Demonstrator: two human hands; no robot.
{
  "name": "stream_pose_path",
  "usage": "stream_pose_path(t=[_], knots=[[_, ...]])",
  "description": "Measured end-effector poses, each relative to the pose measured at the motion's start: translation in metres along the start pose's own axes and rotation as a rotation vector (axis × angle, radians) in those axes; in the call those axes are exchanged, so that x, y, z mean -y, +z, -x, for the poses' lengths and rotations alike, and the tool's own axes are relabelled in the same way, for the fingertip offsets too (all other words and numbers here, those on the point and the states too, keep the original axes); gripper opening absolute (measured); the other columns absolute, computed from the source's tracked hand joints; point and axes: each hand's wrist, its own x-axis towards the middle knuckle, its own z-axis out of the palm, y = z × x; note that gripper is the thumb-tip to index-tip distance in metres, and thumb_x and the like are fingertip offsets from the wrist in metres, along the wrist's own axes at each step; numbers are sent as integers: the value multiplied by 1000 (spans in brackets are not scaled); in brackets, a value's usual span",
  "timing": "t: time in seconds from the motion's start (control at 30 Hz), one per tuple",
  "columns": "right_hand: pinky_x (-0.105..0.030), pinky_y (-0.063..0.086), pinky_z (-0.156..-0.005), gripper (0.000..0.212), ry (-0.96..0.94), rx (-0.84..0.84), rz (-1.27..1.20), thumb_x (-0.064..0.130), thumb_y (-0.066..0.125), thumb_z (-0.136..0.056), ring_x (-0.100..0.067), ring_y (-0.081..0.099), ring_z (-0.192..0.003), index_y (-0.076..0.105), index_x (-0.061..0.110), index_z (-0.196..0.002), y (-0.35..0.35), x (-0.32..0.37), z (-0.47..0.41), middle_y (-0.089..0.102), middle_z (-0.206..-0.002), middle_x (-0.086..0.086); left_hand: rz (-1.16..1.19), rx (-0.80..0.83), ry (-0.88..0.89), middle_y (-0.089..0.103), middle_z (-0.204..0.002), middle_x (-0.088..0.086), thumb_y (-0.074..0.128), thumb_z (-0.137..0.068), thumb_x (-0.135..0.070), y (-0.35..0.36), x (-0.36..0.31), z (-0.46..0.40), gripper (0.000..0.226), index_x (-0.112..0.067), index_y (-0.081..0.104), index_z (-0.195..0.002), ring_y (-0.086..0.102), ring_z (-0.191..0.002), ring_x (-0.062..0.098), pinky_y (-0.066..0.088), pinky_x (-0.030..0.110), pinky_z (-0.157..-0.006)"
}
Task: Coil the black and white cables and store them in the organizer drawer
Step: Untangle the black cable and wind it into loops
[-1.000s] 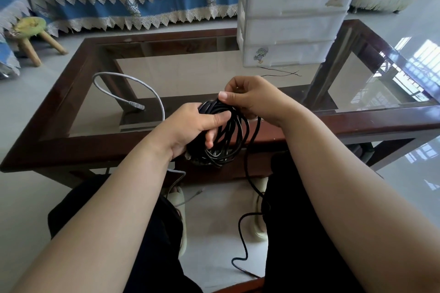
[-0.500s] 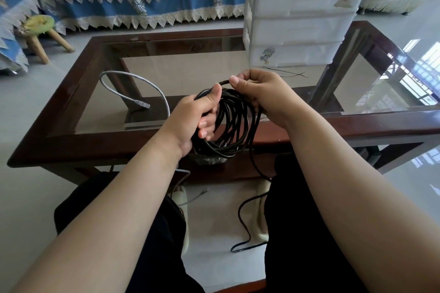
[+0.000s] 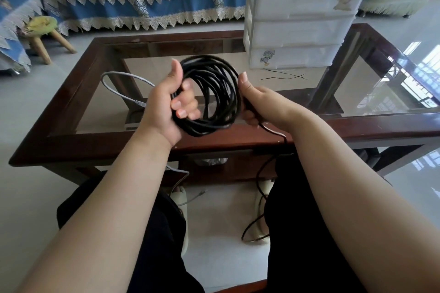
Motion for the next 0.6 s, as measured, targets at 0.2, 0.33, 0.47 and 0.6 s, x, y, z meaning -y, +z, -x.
stream_pose_path(t=[0.2, 0.33, 0.47, 0.6], knots=[[-22, 37, -54, 27, -90, -180, 398, 47, 54, -91, -5, 47, -54, 55, 21, -82, 3, -8, -1, 54, -64, 10, 397, -375, 105, 31, -39, -10, 49, -95, -51, -24, -17, -8, 47, -18, 47, -62, 29, -34, 5, 29, 16, -43], [-24, 36, -54, 14, -145, -273, 357, 33, 62, -89, -4, 41, -47, 60, 21, -82, 4, -7, -2, 51, -57, 9, 515, -593, 121, 35, -45, -11, 56, -93, -49, -33, -18, -15, 46, -17, 48, -61, 33, -38, 5, 35, 18, -50], [-24, 33, -53, 20, -125, -243, 532, 38, 60, -88, -6, 44, -54, 54, 28, -72, 17, -1, 2, 49, -58, 11, 478, -650, 118, 37, -46, -10, 60, -91, -48, -33, -14, -16, 43, -17, 47, -64, 34, -37, 5, 37, 17, -44], [-26, 32, -58, 14, -164, -212, 766, 39, 52, -92, -14, 49, -72, 55, 29, -83, 34, 5, 6, 51, -71, 13, 356, -692, 96, 36, -45, -10, 60, -87, -56, -30, -15, -15, 47, -17, 45, -66, 32, -35, 5, 36, 14, -42]])
